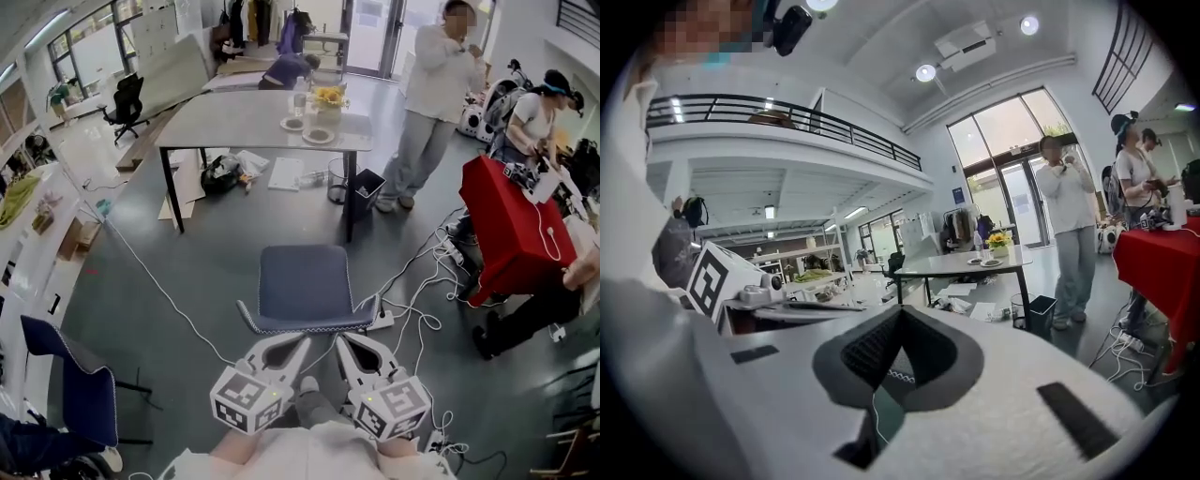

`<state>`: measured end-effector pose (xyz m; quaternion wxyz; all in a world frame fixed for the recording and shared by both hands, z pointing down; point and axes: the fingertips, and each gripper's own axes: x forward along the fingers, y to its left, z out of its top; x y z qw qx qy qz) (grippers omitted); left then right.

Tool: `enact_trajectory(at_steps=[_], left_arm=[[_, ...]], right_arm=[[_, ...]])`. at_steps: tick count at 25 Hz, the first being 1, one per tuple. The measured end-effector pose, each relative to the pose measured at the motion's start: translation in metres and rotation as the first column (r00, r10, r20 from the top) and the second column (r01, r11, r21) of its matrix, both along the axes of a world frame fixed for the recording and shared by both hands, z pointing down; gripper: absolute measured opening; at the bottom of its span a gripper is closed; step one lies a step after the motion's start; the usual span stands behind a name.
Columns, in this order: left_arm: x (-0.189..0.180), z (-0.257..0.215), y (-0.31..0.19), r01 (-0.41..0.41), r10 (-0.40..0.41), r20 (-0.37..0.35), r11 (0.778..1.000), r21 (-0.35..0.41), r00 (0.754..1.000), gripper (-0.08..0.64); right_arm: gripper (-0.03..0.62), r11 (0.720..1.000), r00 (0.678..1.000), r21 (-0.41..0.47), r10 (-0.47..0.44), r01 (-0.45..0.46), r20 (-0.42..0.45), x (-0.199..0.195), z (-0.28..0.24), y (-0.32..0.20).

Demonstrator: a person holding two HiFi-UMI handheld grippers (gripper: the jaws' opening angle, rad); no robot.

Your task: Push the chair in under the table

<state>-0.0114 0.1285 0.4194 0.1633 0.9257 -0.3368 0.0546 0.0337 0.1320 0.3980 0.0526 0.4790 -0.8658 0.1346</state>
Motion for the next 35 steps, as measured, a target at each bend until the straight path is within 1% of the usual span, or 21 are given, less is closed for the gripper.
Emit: enact_trajectory(at_steps=[3, 9, 15, 20, 23, 26, 32, 35], left_arm=[[0.009, 0.0, -0.029, 0.011, -0.011, 0.0, 1.0, -0.004, 1.0, 0.014], [0.023, -0.004, -0.083, 0.043, -0.044, 0.017, 0.999, 0.025, 0.999, 0.014], [0.031, 0.009, -0.118, 0.086, -0.086, 0.014, 0.996, 0.016, 0.996, 0.014], [0.031, 0.021, -0.121, 0.097, -0.097, 0.017, 0.995, -0.008, 0.995, 0.014], [0.029, 0.028, -0.121, 0.1, -0.1, 0.056, 0.995, 0.0, 0.993, 0.014], [0.029, 0.029, -0.118, 0.079, -0.08, 0.087, 0.997, 0.012, 0.993, 0.014], [0.023, 0.02, -0.116, 0.049, -0.049, 0.058, 0.999, -0.012, 0.997, 0.014], [0.023, 0.018, -0.112, 0.03, -0.03, 0.071, 1.0, -0.008, 0.997, 0.014]], right_arm=[[0.0, 1.0, 1.0, 0.0, -0.021, 0.021, -0.004, 0.008, -0.001, -0.031], [0.0, 0.998, 0.998, 0.006, -0.056, 0.056, -0.019, 0.024, -0.002, -0.086], [0.0, 0.995, 0.995, -0.001, -0.095, 0.095, -0.033, 0.035, 0.01, -0.119], [0.0, 0.993, 0.993, -0.027, -0.111, 0.111, -0.024, 0.035, 0.022, -0.125], [0.0, 0.992, 0.993, -0.04, -0.12, 0.119, -0.019, 0.033, 0.028, -0.126], [0.0, 0.992, 0.993, -0.051, -0.113, 0.112, -0.023, 0.031, 0.031, -0.125], [0.0, 0.994, 0.995, -0.06, -0.096, 0.094, -0.036, 0.027, 0.026, -0.122], [0.0, 0.994, 0.996, -0.069, -0.083, 0.08, -0.042, 0.029, 0.027, -0.116]])
